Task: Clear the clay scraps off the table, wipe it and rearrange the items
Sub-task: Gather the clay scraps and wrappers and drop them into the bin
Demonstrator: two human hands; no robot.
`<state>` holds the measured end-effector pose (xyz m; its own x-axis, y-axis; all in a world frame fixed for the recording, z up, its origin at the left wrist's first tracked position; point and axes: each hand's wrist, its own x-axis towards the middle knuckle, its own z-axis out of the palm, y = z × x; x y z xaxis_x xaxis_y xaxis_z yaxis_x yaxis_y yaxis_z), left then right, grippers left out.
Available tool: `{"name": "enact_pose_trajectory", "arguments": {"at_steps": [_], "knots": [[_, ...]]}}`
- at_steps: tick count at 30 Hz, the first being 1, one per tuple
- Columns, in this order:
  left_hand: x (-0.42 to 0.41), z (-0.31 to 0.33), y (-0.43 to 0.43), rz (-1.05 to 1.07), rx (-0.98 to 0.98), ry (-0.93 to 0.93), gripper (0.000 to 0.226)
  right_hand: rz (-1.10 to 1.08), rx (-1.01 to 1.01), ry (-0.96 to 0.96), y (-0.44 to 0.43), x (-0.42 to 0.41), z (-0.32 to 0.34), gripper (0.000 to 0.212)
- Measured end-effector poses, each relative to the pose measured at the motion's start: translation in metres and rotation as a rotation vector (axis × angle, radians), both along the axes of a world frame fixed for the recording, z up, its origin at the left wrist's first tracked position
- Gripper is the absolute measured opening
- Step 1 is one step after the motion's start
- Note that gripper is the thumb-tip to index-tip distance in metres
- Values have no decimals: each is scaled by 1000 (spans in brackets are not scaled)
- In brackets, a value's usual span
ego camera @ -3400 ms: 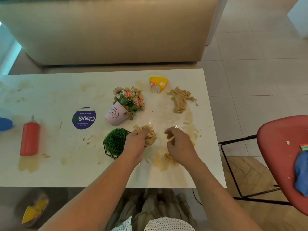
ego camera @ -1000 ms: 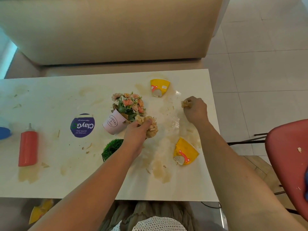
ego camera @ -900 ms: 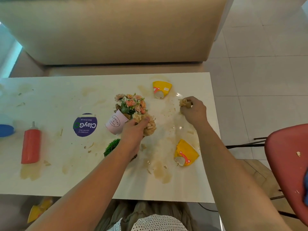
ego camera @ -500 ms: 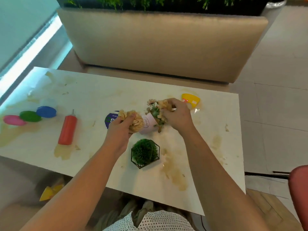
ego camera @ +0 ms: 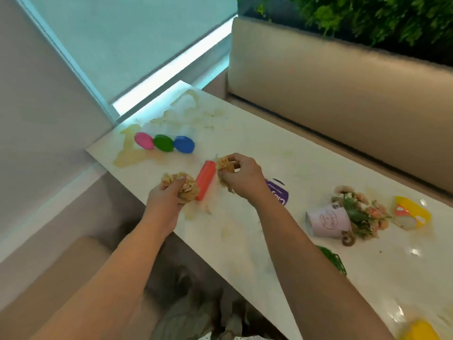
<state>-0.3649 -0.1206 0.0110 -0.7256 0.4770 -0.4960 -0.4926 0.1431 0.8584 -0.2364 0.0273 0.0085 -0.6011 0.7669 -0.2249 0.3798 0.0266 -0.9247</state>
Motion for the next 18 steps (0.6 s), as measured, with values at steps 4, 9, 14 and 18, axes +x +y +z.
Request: {"name": "enact_pose_trajectory", "arguments": {"at_steps": [4,9,14,18], "knots": [[-94,-12,-37,88,11,18,10,94,-33,10,-24,-108,-5,28],[-207,-32,-74,109,-64,68,12,144,-76,11,-58,-230,-22,31],[-290,-56,-116,127,-177,100,11,187,-144,24,-107,-323,-47,27],[-325,-80,-154,201,-271,121,11,264,-197,7,-151,-370,-71,25]]}}
